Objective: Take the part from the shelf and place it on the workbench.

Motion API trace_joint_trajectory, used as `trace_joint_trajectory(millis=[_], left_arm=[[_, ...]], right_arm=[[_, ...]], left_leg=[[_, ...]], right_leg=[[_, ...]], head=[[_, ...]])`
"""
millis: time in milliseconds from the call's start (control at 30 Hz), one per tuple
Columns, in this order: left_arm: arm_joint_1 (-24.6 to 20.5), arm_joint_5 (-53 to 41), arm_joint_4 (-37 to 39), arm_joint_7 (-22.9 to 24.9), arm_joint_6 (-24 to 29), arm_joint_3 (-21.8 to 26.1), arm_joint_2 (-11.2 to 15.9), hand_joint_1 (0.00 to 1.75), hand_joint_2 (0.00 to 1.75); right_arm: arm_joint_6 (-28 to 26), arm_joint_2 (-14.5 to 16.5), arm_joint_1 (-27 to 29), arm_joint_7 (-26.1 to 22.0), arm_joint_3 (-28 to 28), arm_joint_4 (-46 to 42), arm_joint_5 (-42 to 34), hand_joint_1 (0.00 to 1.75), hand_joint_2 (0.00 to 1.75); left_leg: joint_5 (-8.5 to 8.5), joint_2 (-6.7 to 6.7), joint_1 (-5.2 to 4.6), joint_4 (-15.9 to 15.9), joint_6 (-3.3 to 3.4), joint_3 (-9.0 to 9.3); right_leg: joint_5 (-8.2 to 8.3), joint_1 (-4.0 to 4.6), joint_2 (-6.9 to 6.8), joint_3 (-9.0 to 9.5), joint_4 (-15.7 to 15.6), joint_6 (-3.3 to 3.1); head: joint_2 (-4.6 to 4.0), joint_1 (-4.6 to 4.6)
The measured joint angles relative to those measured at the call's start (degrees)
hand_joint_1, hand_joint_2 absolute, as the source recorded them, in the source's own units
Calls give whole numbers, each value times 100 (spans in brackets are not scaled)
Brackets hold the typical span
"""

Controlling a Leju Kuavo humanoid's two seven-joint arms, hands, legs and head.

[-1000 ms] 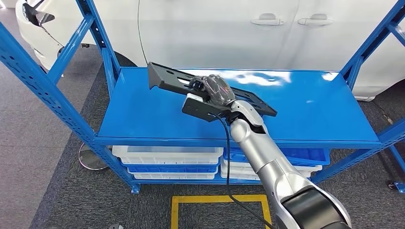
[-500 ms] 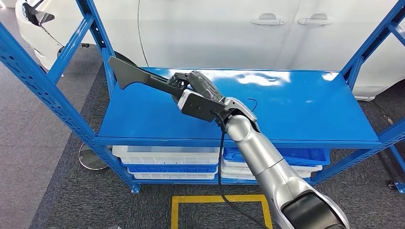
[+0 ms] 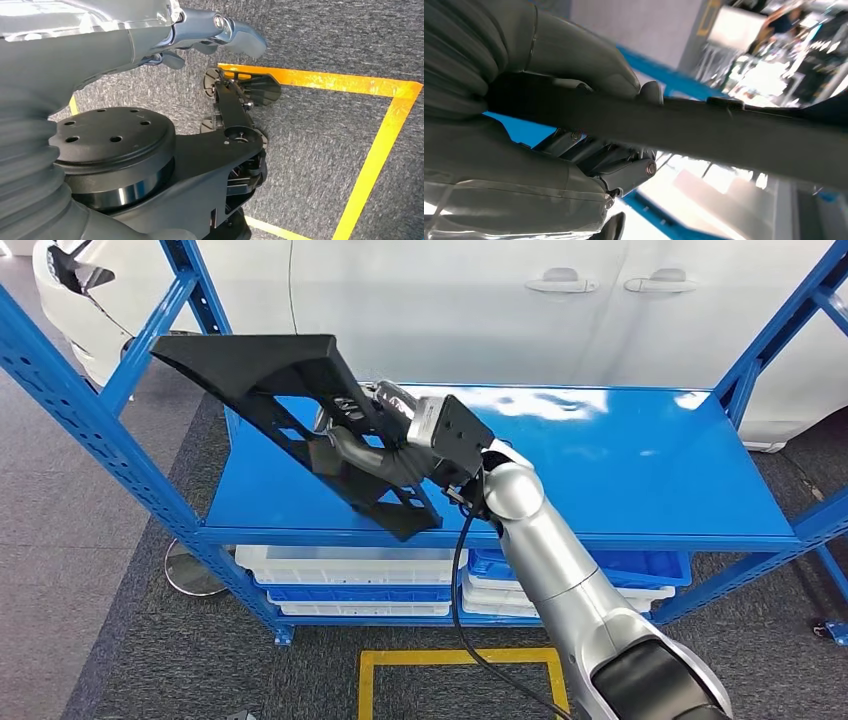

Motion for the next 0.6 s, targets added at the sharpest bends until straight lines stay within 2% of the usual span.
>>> trace_joint_trajectory(millis=[233,600], left_arm=[[-37,-2,0,25,1,-22,0,0,175],[-42,22,0,71,56,-23,-2,0,175]], right_arm=[[508,111,-323,463,-73,-84,-1138,175,175],[736,150,-488,790,-89,-258,-1969,175,175]], left_leg=[[0,0,0,0,0,0],[0,0,0,0,0,0]], right_leg=[[-1,0,-1,-1,0,0],[0,0,0,0,0,0]], head=[[0,0],[-1,-1]])
